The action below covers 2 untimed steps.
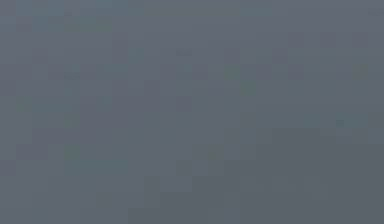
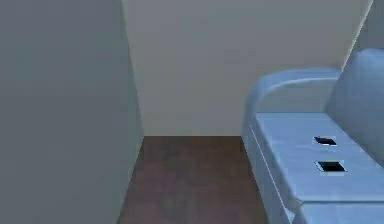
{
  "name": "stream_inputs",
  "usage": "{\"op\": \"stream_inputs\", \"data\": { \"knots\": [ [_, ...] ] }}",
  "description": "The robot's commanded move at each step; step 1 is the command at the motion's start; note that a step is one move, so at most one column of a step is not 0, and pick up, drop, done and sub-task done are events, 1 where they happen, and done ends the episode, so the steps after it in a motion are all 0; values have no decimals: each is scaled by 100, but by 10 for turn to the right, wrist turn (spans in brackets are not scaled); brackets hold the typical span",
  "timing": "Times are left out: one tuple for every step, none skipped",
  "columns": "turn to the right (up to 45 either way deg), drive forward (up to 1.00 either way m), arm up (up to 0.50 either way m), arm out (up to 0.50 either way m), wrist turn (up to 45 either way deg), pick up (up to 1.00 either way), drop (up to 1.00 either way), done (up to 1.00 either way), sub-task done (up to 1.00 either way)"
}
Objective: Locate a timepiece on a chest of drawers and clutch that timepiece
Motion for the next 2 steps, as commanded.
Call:
{"op": "stream_inputs", "data": {
  "knots": [
    [-450, 0, 0, 0, 0, 0, 0, 0, 0],
    [-450, 0, 0, 0, 0, 0, 0, 0, 0]
  ]
}}
